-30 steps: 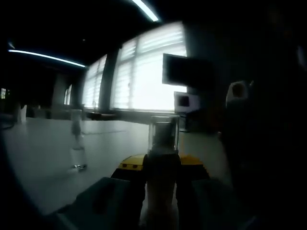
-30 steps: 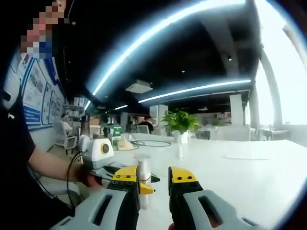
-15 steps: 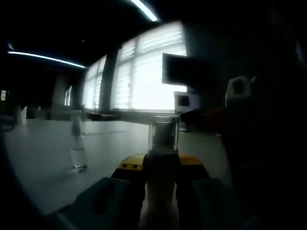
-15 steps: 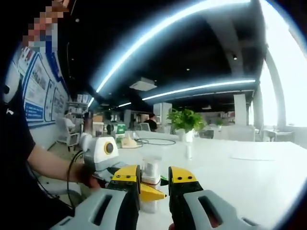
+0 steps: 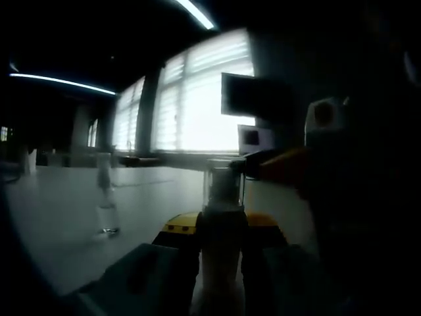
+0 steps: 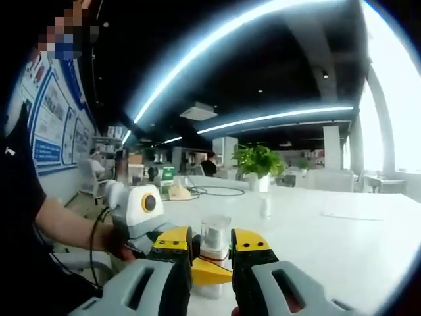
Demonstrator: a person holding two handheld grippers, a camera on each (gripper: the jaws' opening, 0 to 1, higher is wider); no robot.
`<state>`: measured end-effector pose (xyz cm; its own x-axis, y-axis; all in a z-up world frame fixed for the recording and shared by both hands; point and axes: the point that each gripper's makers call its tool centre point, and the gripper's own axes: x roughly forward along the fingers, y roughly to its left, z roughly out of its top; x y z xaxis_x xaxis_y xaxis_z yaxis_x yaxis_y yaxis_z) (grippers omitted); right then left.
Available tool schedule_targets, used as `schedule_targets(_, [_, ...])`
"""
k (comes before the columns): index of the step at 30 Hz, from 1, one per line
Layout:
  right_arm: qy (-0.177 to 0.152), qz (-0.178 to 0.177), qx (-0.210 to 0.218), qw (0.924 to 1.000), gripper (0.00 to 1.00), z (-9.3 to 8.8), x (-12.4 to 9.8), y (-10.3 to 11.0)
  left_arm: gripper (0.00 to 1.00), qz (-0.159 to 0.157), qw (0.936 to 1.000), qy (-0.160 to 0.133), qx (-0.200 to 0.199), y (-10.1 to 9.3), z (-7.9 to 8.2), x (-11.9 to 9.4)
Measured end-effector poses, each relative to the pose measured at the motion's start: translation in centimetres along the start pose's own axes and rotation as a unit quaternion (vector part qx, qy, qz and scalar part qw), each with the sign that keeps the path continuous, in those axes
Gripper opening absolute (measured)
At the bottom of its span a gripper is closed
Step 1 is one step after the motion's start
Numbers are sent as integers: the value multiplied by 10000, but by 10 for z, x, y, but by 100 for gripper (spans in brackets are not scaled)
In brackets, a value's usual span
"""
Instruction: Clamp pump bottle remove cover press pump head put on cover
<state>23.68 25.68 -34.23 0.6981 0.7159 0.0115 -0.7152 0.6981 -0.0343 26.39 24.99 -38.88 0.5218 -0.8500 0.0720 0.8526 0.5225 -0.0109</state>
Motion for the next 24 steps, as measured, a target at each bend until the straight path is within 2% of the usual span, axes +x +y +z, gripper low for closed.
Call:
schedule_targets(14, [133, -17, -95, 9999, 17, -6, 9, 4, 14, -23, 10000, -11, 6, -1, 0, 0])
schedule_targets(24, [90, -153, -47, 9998, 14, -6, 9, 0, 14, -21, 10000, -17, 10, 0, 0, -1])
